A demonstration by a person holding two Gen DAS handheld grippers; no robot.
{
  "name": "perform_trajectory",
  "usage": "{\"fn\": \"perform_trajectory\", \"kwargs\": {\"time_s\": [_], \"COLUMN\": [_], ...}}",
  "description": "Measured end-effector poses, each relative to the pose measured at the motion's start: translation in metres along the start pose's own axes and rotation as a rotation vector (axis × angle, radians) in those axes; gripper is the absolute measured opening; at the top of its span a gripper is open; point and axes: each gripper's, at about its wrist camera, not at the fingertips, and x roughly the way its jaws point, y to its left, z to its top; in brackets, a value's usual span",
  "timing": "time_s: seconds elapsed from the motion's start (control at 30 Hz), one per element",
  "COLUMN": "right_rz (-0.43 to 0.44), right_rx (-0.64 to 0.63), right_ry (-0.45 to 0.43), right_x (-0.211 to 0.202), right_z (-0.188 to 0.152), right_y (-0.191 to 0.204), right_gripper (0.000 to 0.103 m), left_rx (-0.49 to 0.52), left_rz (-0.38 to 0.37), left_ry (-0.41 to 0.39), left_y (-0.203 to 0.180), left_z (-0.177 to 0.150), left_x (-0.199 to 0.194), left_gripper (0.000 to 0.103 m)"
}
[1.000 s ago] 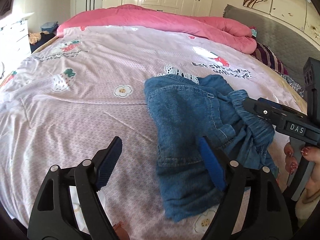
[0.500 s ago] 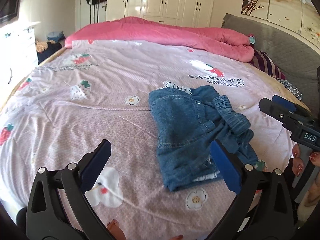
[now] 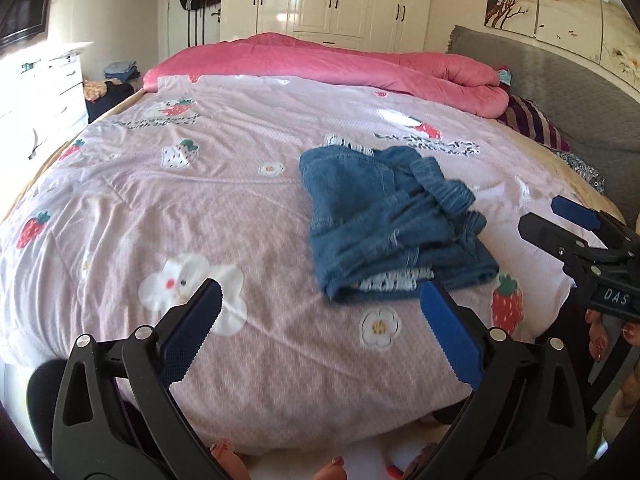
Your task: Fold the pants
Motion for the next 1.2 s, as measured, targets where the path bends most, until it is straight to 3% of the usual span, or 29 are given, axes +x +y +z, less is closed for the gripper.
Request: {"fn": "perform_trajectory", "kwargs": {"time_s": [0.3, 1.2], "right_rz": [-0.01, -0.009], "right_rx": [0.003, 0.022], "right_ry": [0.079, 0.054], "right_x": [0.008, 0.013], "right_z": [-0.03, -0.042], "right_y": [0.002, -0.003], "right_gripper": [0.098, 0.098], "left_rx": [-0.021, -0.022], "left_rz": [0.0, 0.023], "left_ry": [0.031, 0.052], "left_y": [-0.007, -0.004], "left_z": [-0.027, -0.031], "left_x": [0.004, 0.014], "left_gripper": [0.093, 0.094]}}
